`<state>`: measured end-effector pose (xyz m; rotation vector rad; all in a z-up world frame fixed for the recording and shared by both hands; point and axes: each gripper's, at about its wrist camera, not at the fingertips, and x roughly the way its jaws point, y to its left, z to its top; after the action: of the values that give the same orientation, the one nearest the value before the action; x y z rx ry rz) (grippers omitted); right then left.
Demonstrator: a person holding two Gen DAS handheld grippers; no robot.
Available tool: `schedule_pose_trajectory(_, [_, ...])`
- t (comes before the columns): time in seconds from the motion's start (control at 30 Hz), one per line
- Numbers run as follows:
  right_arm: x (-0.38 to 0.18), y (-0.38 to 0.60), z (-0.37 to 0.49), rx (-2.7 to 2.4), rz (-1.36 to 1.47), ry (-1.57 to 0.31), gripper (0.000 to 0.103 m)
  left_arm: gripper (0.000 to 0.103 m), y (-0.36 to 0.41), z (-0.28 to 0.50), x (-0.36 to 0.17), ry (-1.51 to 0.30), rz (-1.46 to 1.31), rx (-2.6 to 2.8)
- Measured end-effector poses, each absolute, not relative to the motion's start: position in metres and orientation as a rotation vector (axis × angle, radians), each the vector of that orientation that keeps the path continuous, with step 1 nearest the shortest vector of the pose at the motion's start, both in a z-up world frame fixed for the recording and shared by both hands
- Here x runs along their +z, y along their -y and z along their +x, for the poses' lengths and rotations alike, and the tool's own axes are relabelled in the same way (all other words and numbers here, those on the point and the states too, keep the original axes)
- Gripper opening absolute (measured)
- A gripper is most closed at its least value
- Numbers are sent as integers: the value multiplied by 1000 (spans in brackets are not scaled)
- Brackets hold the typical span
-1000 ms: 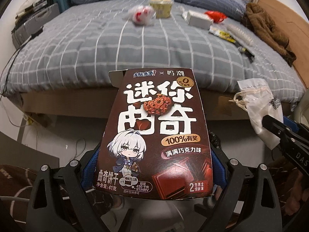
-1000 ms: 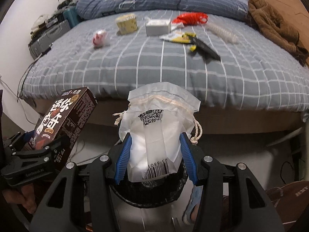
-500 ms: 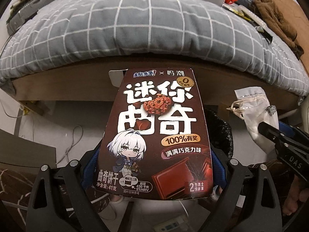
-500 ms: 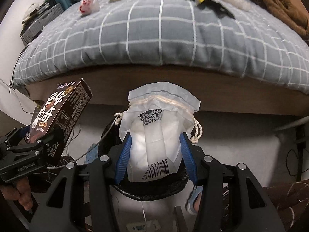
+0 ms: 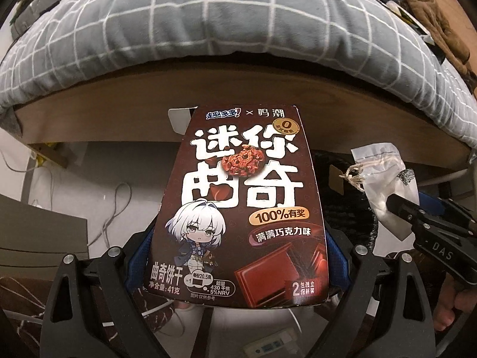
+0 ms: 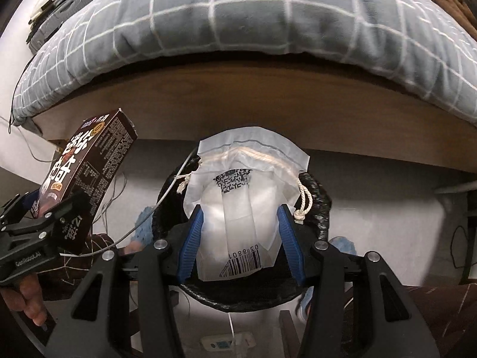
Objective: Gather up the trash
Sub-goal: 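Open the right tool over the bin while the left tool drops the brown box in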
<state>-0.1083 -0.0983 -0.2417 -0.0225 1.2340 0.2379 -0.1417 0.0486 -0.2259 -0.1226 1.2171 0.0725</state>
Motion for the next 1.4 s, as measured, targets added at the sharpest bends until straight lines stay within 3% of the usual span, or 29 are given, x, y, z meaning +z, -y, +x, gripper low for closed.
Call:
schedule_pose_trajectory(0.13, [-253,90,-106,247,-32,-1232,52,90,-49,-140,-231,-1229,-125,78])
schedule_pose_trajectory(0.2, [-253,92,-104,240,-46,-1220,57,90,-48,-140,-232,-1227,-120,76])
schedule_pose_trajectory(0.27, [-251,93,-104,235,-57,-1211,69,90,-45,-137,-232,-1229,-118,72])
schedule_pose_trajectory(0.63, [-233,137,-108,149,-58,-1158,92,90,-9,-124,-241,-1240,-74,-14])
schedule_pose_trajectory(1.17, [-225,206,-118,14,13,-1139,94,90,51,-117,-243,-1237,-38,-128])
schedule_pose_trajectory(1.4, [-220,211,-119,12,27,-1124,94,97,57,-126,-244,-1203,-14,-101])
